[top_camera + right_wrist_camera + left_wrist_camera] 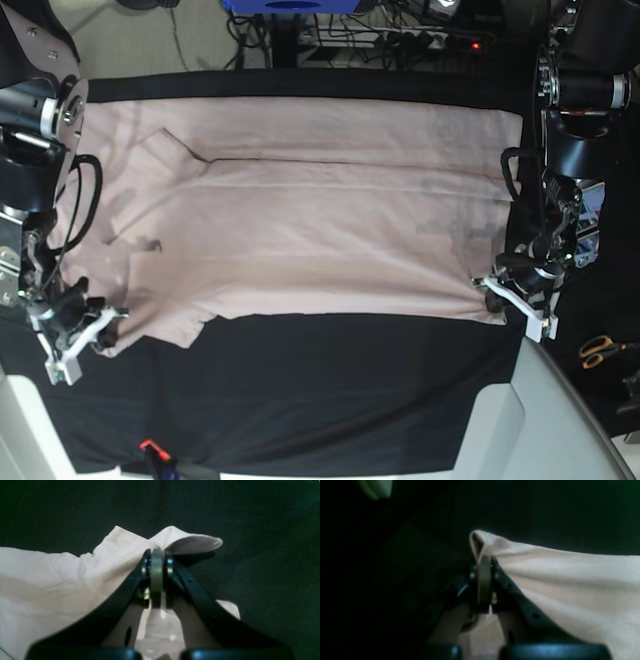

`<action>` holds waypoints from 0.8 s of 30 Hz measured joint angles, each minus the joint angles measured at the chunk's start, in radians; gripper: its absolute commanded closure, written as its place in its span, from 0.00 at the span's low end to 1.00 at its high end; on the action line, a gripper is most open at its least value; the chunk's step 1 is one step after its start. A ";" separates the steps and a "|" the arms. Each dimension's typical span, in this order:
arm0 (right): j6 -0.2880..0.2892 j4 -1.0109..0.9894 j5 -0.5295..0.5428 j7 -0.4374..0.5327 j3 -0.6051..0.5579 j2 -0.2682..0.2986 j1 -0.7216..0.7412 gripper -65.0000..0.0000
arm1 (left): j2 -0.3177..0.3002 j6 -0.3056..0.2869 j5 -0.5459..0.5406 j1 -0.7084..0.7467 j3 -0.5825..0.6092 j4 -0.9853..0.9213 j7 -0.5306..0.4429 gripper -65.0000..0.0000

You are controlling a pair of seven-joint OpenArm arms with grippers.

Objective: Fold the T-shirt properly
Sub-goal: 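Lift the hem with both grippers and fold it toward the collar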

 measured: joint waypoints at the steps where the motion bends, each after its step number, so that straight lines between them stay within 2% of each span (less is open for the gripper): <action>1: 0.000 0.000 0.000 -0.003 0.000 0.002 0.000 1.00 | 0.000 0.000 0.000 0.000 0.000 0.000 0.000 1.00; 6: 0.000 0.026 0.001 -0.013 0.000 0.006 -0.037 1.00 | -0.003 0.001 0.000 0.035 0.000 0.077 -0.001 1.00; 10: 0.000 0.094 -0.002 -0.100 0.009 0.018 -0.072 1.00 | -0.002 0.004 0.000 0.065 0.000 0.125 -0.003 1.00; 14: 0.000 0.195 0.003 -0.163 0.009 0.016 -0.110 1.00 | -0.003 0.047 -0.002 0.093 0.000 0.143 -0.003 1.00; 19: 0.000 0.310 0.002 -0.301 0.010 0.012 -0.174 1.00 | -0.002 0.049 -0.003 0.167 0.000 0.232 -0.003 1.00; 22: 0.000 0.371 0.007 -0.320 0.011 0.008 -0.217 1.00 | -0.003 0.049 -0.003 0.213 0.000 0.275 -0.002 1.00; 24: -0.004 0.414 0.007 -0.343 0.011 0.003 -0.245 1.00 | -0.004 0.050 -0.001 0.237 0.000 0.305 0.041 1.00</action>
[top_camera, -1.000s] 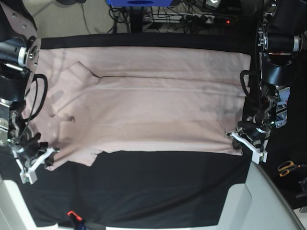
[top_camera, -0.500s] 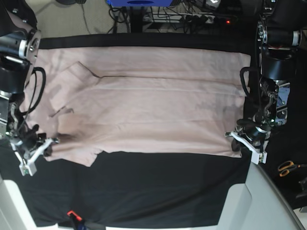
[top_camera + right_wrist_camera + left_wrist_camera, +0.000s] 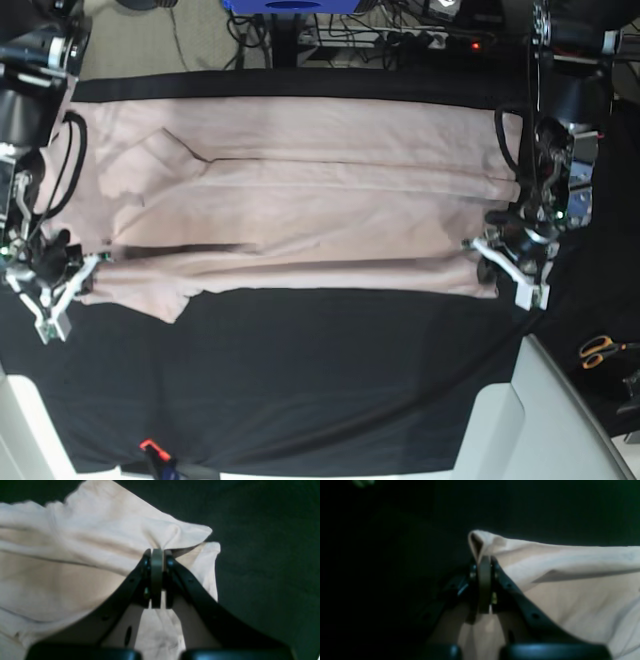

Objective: Fold the T-shirt properly
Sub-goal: 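Lift the hem with both grippers and fold it toward the collar, then lay the hem over the collar edge and drag the fold taut with both grippers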

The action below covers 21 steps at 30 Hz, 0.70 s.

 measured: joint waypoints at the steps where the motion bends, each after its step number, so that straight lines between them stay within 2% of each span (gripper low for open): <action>1: 0.002 0.019 0.000 -0.014 0.001 -0.005 -0.013 1.00 | -0.003 -0.001 0.002 0.013 0.000 0.017 0.013 1.00; 3: 0.005 0.059 0.001 -0.049 0.043 -0.025 -0.035 1.00 | -0.014 -0.002 0.000 0.035 0.000 0.060 0.024 1.00; 7: -0.003 0.102 -0.003 -0.101 0.105 -0.032 -0.067 1.00 | -0.044 -0.005 -0.005 0.061 -0.001 0.110 0.023 1.00; 21: 0.004 0.160 0.005 -0.112 0.117 -0.045 -0.195 1.00 | -0.076 -0.008 -0.010 0.127 0.000 0.150 0.027 1.00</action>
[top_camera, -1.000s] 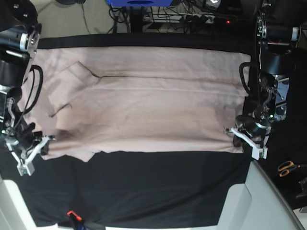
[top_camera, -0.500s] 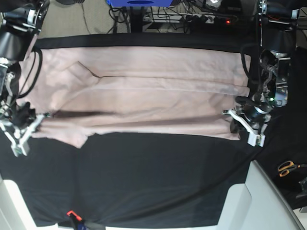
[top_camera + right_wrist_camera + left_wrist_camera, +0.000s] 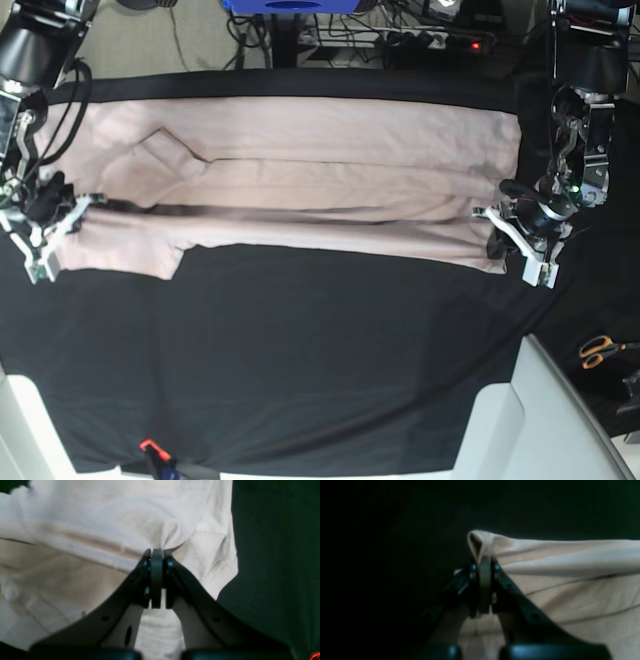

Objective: Fold the T-shirt properly
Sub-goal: 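Lay the hem over the collar edge and drag the fold taut with both grippers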

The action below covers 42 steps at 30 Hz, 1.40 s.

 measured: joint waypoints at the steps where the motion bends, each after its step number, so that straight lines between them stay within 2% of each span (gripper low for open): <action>1: 0.000 0.000 0.000 0.000 0.000 0.000 -0.005 1.00 | -0.001 0.000 0.000 0.004 0.000 0.009 0.000 1.00; 4: 0.000 0.001 0.001 0.001 0.001 -0.002 -0.014 1.00 | -0.001 0.000 0.000 0.020 -0.002 0.045 -0.003 1.00; 10: 0.000 0.072 0.003 0.000 0.001 -0.013 -0.066 1.00 | -0.002 0.000 0.008 0.100 -0.079 0.080 0.002 1.00; 15: 0.000 0.084 0.004 -0.043 0.001 -0.014 -0.071 1.00 | -0.001 0.000 0.004 0.130 -0.080 0.106 -0.003 1.00; 25: 0.000 0.085 0.005 -0.043 0.001 -0.017 -0.126 1.00 | -0.001 0.000 0.003 0.188 -0.080 0.108 -0.002 1.00; 31: 0.000 0.134 0.006 -0.043 0.001 -0.017 -0.159 1.00 | -0.017 0.000 0.004 0.235 -0.081 0.196 -0.001 1.00; 42: 0.000 0.209 0.004 -0.078 0.001 -0.047 -0.223 1.00 | -0.016 0.000 0.004 0.290 -0.081 0.208 -0.004 1.00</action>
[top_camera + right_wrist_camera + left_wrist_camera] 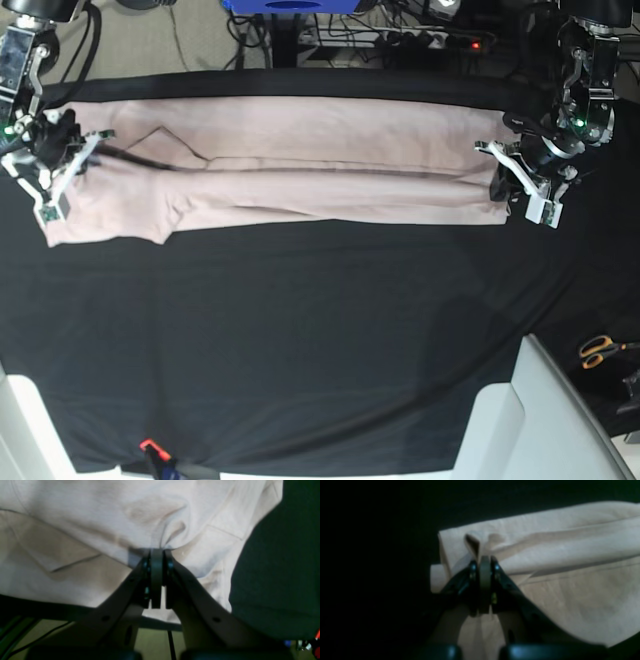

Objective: Fold the T-shirt properly
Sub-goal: 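Lay the hem over the collar edge and drag the fold taut with both grippers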

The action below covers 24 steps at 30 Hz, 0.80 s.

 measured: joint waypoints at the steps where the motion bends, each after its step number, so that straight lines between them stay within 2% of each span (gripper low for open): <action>1: 0.000 0.003 0.000 0.002 0.000 0.000 -0.002 1.00 | -0.001 0.000 0.000 0.004 0.000 0.000 0.000 1.00; 12: 0.000 0.002 0.000 0.008 0.000 0.000 -0.039 1.00 | 0.000 0.000 0.000 0.048 0.000 0.002 0.000 1.00; 17: -0.001 0.002 -0.003 0.010 0.000 -0.027 -0.045 1.00 | 0.002 0.000 0.000 0.054 0.000 0.000 -0.001 1.00; 24: -0.001 0.002 -0.004 0.011 0.000 -0.027 -0.047 1.00 | 0.005 0.000 -0.001 0.054 0.000 -0.020 -0.004 1.00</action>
